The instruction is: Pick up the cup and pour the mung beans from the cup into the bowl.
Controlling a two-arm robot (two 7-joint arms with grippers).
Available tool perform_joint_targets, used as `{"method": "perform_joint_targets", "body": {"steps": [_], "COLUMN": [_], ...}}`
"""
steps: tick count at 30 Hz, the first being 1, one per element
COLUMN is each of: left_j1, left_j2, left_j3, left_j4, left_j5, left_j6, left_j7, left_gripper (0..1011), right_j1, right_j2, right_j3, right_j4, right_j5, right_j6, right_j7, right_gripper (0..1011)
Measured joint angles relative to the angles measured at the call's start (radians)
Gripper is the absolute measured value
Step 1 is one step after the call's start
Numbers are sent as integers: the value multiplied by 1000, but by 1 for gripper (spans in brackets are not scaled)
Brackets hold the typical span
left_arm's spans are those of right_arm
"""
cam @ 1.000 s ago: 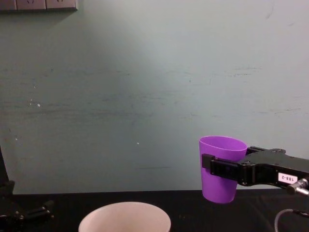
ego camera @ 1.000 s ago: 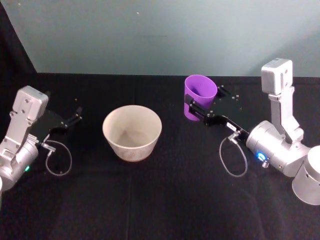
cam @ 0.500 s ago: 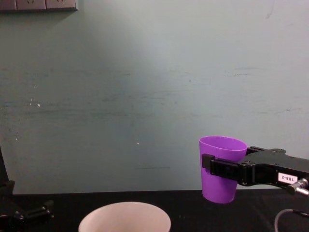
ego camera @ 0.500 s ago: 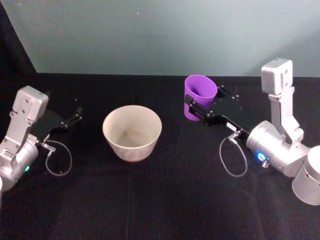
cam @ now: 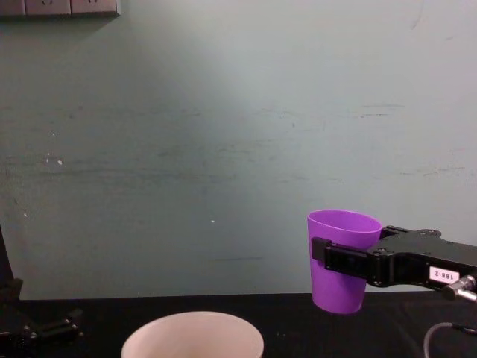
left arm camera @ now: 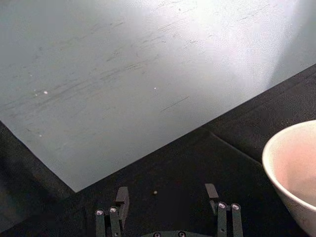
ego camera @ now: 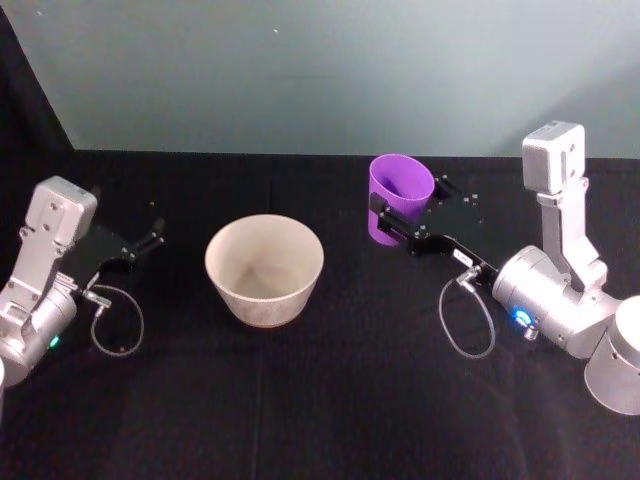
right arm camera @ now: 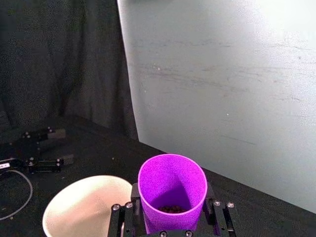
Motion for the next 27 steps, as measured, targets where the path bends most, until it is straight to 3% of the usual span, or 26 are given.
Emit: {"method": "perform_joint_targets", "body": {"steps": [27], "left_j1": [0], "left_j2": [0], "left_j3": [0], "left_j4": [0], "left_j5": [0], "left_j6": [0], "left_j7": [0], "left_gripper": [1000], "right_j1": [0], "right_j2": [0], "right_j3": [0], "right_j4": [0], "right_j5": [0], "right_j6": [0], "right_j7": [0], "right_gripper": [726]}}
